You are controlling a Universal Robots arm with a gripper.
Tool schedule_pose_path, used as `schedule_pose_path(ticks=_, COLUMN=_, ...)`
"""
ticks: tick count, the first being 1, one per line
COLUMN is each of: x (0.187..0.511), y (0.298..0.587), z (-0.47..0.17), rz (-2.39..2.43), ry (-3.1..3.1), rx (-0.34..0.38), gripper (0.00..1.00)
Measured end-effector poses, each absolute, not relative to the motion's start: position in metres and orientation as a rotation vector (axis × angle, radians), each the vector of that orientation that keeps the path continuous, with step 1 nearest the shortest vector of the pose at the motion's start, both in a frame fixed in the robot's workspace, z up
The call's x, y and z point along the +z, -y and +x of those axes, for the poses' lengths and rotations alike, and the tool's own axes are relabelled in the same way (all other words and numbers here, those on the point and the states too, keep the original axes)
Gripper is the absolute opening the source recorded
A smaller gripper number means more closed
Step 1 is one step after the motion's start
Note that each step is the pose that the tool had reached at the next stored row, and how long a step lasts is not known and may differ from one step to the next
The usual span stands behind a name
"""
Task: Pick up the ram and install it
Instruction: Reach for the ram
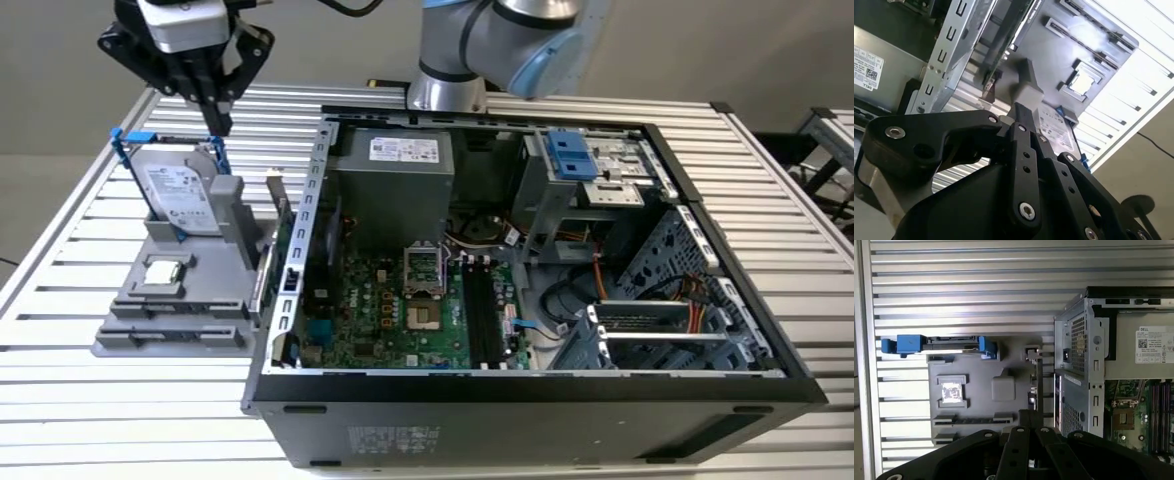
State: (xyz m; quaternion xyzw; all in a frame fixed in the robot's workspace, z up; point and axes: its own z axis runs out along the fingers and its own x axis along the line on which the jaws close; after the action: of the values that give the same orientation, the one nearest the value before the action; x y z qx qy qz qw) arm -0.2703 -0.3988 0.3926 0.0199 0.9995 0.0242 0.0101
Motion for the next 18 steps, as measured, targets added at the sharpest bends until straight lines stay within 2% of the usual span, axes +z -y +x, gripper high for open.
schedule_pose_path(ticks=18, x=0.392, y=0.399, z=-0.309, rz=0.058, ry=-3.120, rx=0.076, gripper=0.00)
